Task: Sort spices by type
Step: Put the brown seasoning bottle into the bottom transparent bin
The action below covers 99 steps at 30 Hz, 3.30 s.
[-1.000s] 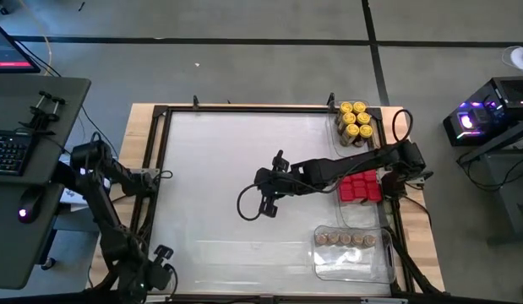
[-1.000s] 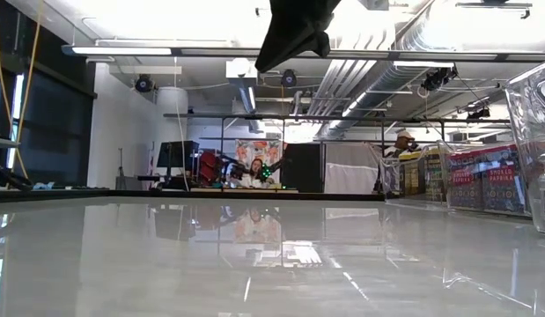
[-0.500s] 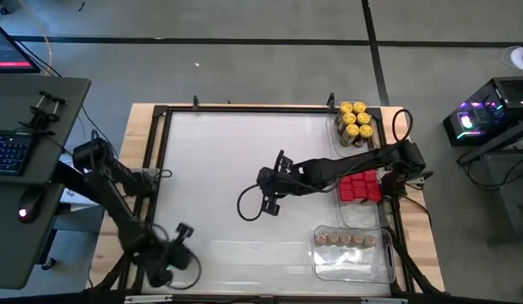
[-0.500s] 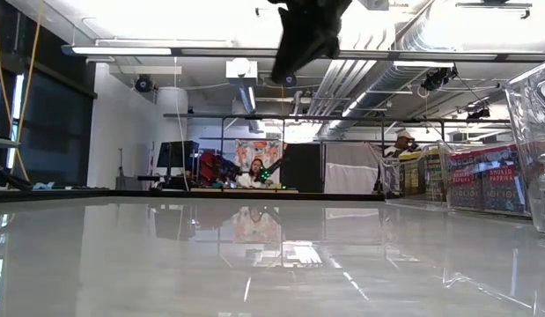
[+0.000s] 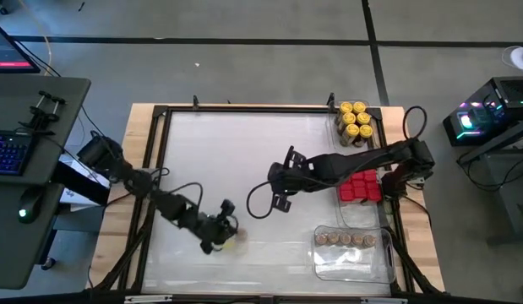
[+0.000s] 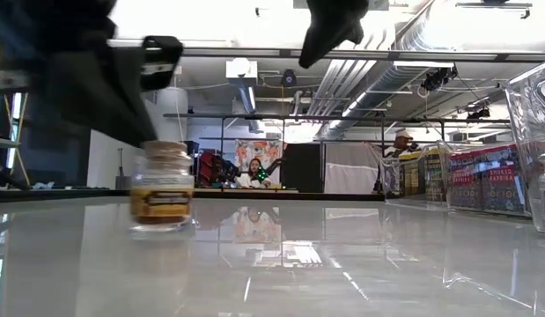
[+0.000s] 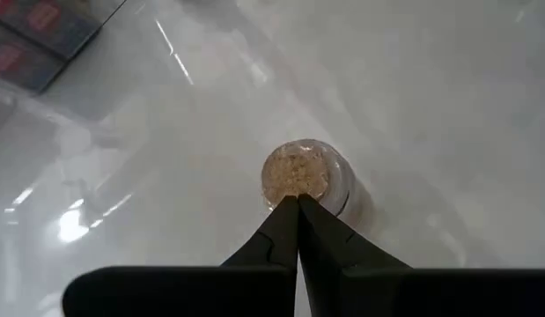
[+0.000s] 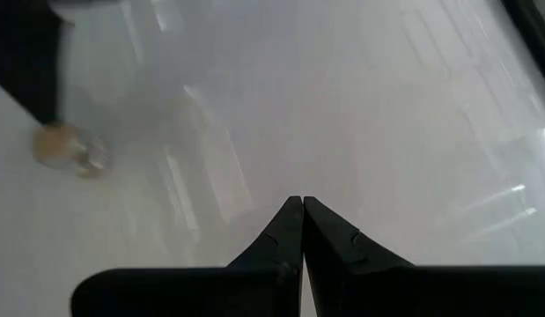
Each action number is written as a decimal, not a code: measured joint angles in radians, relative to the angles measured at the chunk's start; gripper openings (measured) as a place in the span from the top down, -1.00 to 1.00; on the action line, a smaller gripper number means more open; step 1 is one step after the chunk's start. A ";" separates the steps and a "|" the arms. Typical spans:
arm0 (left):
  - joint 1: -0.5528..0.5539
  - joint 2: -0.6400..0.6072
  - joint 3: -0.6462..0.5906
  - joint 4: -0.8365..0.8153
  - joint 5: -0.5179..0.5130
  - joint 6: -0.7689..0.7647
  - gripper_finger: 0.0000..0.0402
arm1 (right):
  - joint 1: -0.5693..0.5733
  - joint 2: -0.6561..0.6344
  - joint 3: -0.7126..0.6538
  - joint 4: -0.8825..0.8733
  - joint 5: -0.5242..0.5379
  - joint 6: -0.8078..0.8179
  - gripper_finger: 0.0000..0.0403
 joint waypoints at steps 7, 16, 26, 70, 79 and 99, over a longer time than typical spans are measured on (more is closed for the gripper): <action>0.112 -0.070 0.014 -0.065 -0.034 0.219 1.00 | -0.003 -0.030 0.000 0.056 0.018 0.060 1.00; 0.154 -0.455 0.003 -0.624 -0.068 -0.107 1.00 | -0.008 -0.012 0.000 0.307 -0.072 0.026 0.86; 0.108 -0.839 -0.161 -0.674 -0.062 -0.724 1.00 | 0.009 0.212 0.186 0.355 -0.271 -0.183 -0.16; 0.102 -0.889 -0.184 -0.685 -0.075 -0.592 1.00 | 0.072 0.727 0.638 -0.047 -0.283 -0.125 -0.07; 0.102 -0.888 -0.184 -0.680 -0.102 -0.592 1.00 | 0.069 0.718 0.670 -0.163 -0.267 -0.089 0.15; 0.169 -0.845 -0.182 -0.474 -0.129 -0.512 1.00 | 0.386 0.260 0.453 -0.664 -0.150 0.770 0.15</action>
